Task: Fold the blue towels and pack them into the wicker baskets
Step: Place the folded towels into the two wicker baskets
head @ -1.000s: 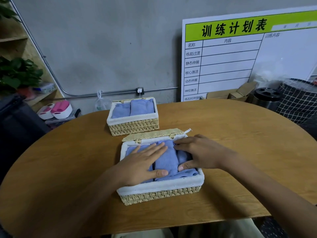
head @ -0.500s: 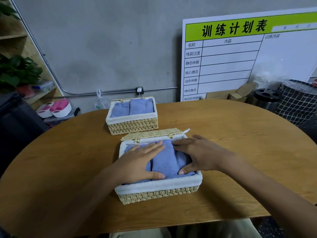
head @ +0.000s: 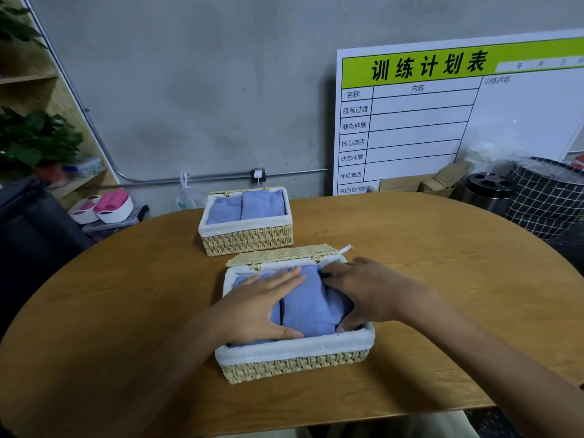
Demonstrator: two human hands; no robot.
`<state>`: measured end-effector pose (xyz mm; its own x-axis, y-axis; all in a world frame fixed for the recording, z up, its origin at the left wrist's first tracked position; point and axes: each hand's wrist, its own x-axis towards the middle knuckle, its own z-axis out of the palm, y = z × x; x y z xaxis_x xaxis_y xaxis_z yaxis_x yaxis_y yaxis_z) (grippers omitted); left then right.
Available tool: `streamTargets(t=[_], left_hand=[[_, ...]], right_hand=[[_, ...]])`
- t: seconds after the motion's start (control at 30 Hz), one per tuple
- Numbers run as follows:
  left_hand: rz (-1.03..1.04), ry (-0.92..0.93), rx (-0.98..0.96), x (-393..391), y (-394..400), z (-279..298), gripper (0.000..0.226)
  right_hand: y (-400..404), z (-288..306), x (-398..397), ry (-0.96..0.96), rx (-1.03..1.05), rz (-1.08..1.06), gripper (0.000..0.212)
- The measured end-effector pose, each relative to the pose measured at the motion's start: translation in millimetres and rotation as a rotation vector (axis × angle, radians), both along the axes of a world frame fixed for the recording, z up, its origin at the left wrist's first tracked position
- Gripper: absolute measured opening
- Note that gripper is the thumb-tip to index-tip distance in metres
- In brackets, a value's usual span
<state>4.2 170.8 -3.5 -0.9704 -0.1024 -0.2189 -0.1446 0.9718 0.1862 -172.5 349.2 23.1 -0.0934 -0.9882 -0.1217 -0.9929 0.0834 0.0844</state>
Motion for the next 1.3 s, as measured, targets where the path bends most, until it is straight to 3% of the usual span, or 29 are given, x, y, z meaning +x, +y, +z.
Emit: streamTargets(t=[0.2,0.47,0.63,0.8,1.07,1.3], left_hand=[[0.034,0.018,0.122,-1,1,7,0.1],[0.001,-0.013,0.036,-1,1,3,0.099],[0.015,-0.009,0.081,4,5,8,0.095],[0.02,-0.022,0.091,3,5,9,0.096],[0.018,-0.018,0.108,3,4,9,0.098],[0.012,0.002,0.11,1,1,6,0.099]], right_hand=[[4,7,-5,-0.077,-0.012,-0.01,0.074],[-4,1,3,-0.003,0.106,-0.075,0.077],[10,12,-4,-0.17,0.057,-0.115,0.061],[14,7,-3,-0.029,0.0,-0.179,0.044],[5,-2,-8,-0.117,0.007,-0.23,0.045],[14,6,-11,-0.237,-0.027,-0.227,0.06]])
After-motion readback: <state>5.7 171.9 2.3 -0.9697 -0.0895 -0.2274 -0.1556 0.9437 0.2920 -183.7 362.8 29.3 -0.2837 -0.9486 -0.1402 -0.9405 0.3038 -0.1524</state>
